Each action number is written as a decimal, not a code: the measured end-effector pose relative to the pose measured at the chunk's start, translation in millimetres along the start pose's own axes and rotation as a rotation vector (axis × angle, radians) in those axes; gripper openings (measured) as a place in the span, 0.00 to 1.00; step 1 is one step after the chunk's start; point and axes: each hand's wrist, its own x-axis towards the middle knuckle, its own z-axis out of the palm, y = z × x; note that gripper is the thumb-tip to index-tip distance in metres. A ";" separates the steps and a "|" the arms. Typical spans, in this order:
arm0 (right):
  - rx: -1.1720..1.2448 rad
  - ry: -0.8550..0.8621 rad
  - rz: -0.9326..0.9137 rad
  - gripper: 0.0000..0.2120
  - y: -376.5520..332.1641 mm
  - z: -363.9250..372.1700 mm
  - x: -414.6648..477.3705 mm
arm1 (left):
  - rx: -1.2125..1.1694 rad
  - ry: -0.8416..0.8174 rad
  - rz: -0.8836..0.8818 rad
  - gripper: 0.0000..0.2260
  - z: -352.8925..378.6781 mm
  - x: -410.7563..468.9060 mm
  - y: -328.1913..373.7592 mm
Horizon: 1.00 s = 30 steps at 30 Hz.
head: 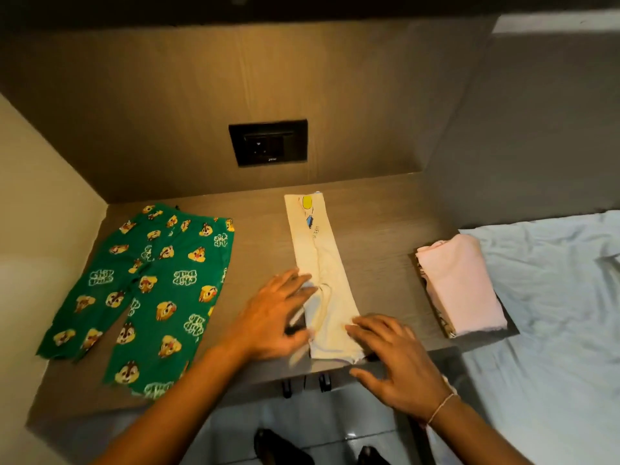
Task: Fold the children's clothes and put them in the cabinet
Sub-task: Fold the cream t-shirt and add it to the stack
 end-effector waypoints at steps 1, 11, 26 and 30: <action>-0.069 -0.040 -0.041 0.31 3.2 2.6 -1.7 | 0.011 0.013 0.014 0.35 9.7 -18.0 10.8; -0.011 0.224 -0.142 0.16 -4.9 16.1 -29.9 | -0.013 0.438 -0.127 0.06 60.0 -68.0 98.7; 0.288 0.139 0.179 0.07 -19.1 -73.9 113.5 | -0.878 0.375 -0.755 0.02 -33.1 17.8 49.8; 0.284 0.077 0.295 0.09 -8.5 -60.7 183.4 | -0.801 0.326 -0.899 0.09 -38.5 73.0 4.9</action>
